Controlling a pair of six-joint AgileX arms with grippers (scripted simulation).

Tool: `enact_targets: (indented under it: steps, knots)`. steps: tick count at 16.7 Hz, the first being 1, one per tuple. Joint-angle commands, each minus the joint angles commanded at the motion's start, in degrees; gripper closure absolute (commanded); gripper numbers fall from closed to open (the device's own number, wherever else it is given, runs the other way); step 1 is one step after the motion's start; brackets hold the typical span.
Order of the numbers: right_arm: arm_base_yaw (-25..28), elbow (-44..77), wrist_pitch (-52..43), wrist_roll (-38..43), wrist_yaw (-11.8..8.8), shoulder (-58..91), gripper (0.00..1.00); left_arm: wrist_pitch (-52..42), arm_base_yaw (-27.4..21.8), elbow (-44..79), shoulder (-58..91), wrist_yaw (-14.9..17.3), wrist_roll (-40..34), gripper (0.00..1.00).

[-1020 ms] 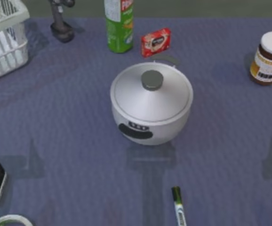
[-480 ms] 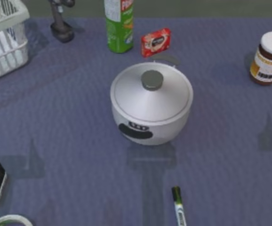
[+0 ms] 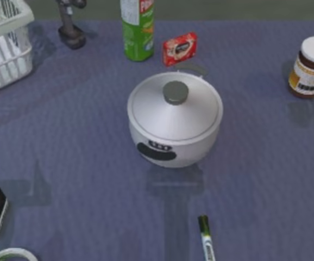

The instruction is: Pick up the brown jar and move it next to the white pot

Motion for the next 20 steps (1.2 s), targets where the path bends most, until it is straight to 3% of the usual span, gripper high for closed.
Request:
enact_targets:
  steps: [5, 9, 15, 20]
  knots:
    - [0.20, 27.19, -21.24, -5.95, -0.68, 34.93, 0.00, 0.00, 0.00, 0.00, 0.00, 0.00, 0.00, 0.00]
    - [1.14, 47.80, -31.69, -10.81, -1.99, 56.85, 0.00, 0.00, 0.00, 0.00, 0.00, 0.00, 0.00, 0.00]
    - [3.32, 70.65, -35.90, -16.37, -4.66, 74.57, 0.00, 0.00, 0.00, 0.00, 0.00, 0.00, 0.00, 0.00]
    - [3.95, 75.62, -35.65, -17.62, -5.45, 77.09, 0.00, 0.00, 0.00, 0.00, 0.00, 0.00, 0.00, 0.00]
